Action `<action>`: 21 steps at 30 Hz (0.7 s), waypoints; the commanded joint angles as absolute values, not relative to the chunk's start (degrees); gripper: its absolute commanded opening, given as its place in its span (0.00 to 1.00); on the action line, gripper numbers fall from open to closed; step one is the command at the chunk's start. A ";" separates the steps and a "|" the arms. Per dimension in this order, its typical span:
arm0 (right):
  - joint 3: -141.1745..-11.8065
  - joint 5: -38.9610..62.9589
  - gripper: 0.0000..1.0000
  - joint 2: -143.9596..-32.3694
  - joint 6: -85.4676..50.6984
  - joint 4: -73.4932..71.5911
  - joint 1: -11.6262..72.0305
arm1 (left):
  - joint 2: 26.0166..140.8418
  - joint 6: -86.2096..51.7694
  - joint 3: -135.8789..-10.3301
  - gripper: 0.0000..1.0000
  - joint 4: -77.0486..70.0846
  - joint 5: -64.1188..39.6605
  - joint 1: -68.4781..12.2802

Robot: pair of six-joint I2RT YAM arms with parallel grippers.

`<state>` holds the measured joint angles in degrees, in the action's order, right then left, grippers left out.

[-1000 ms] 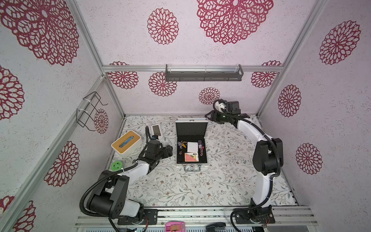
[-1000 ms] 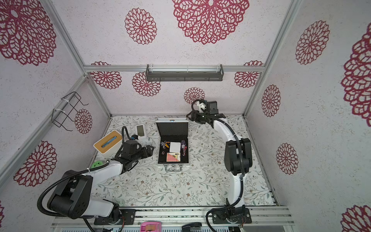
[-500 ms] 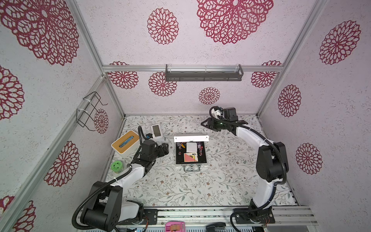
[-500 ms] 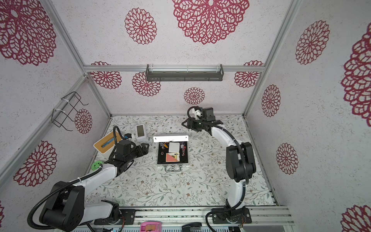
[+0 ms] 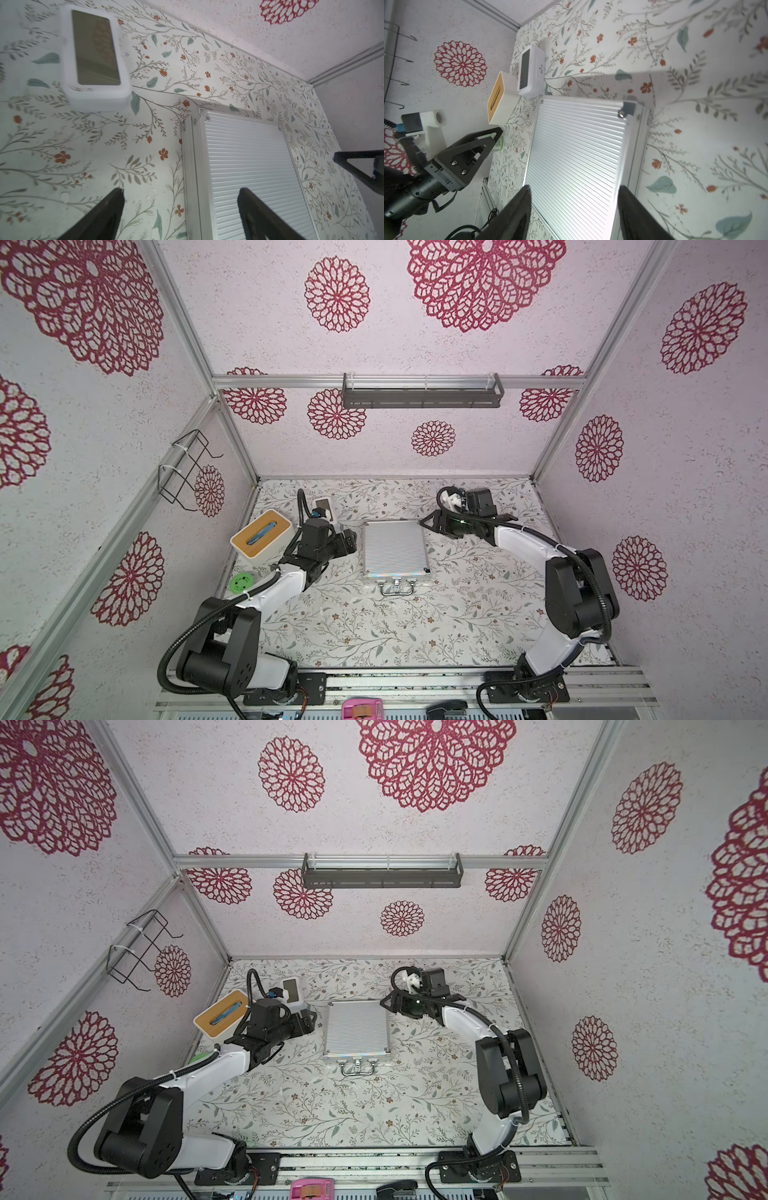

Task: Close the poker set cases
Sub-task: Close the lid of the poker set case, then move the poker set case to the center of the board.

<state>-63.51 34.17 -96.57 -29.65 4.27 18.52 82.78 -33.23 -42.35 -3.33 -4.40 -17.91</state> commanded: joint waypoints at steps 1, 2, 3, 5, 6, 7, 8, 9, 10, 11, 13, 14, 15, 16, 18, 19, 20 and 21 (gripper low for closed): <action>-56.26 30.21 0.83 -89.51 -31.88 0.36 19.04 | 85.80 -34.18 -43.07 0.90 -3.43 -7.27 -21.63; -53.94 28.97 0.84 -87.52 -31.99 0.24 18.94 | 86.77 -34.81 -42.91 0.90 -3.81 -7.37 -22.75; -52.06 28.08 0.86 -85.66 -32.15 0.13 18.98 | 87.63 -35.81 -42.69 0.90 -3.98 -7.32 -23.70; -49.82 27.74 0.88 -83.27 -32.04 0.77 18.98 | 88.74 -38.46 -41.19 0.89 -5.94 -7.94 -24.86; -49.00 27.63 0.89 -82.19 -31.80 1.41 18.98 | 89.01 -40.06 -40.21 0.89 -7.44 -8.28 -25.54; -48.33 27.56 0.89 -81.48 -31.51 1.96 18.98 | 89.15 -41.20 -39.54 0.89 -8.50 -8.61 -26.15; -47.76 27.20 0.90 -80.70 -31.19 2.68 18.89 | 89.16 -42.19 -39.14 0.88 -8.85 -8.62 -27.11; -47.33 27.02 0.90 -80.18 -30.83 3.40 18.81 | 89.10 -42.81 -38.95 0.88 -8.72 -8.29 -28.22; -47.00 26.96 0.90 -79.70 -30.67 3.78 18.68 | 88.95 -43.22 -38.94 0.88 -8.58 -7.83 -29.33; -46.53 26.82 0.90 -79.26 -30.51 4.24 18.63 | 88.99 -43.57 -39.01 0.88 -8.23 -7.54 -30.66; -45.78 26.58 0.90 -78.64 -30.46 4.60 18.46 | 89.82 -44.32 -39.87 0.87 -7.74 -7.21 -33.22; -45.38 26.50 0.90 -78.34 -30.48 4.71 18.32 | 90.64 -44.70 -40.53 0.87 -7.69 -7.00 -34.62; -45.03 26.49 0.90 -78.02 -30.48 4.73 18.16 | 91.64 -45.14 -41.23 0.87 -7.82 -6.73 -35.77; -44.78 26.41 0.90 -77.76 -30.43 4.79 18.10 | 92.58 -45.41 -41.96 0.86 -7.84 -6.56 -36.83; -44.43 25.86 0.90 -77.13 -30.46 5.29 17.93 | 94.84 -46.05 -43.63 0.85 -8.10 -7.05 -38.32; -44.26 25.78 0.90 -76.79 -30.41 5.60 17.82 | 95.62 -46.48 -44.27 0.85 -8.26 -7.28 -38.85; -44.20 25.34 0.90 -76.33 -30.41 6.07 17.71 | 96.13 -46.84 -44.90 0.85 -8.18 -7.04 -39.38; -44.11 24.68 0.90 -75.87 -30.24 6.99 17.65 | 96.12 -47.00 -45.32 0.84 -7.30 -6.39 -39.62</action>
<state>-43.88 26.52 -78.63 -31.03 5.13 18.04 94.91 -44.84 -43.99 -6.68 -6.17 -38.11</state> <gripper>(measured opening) 0.898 0.845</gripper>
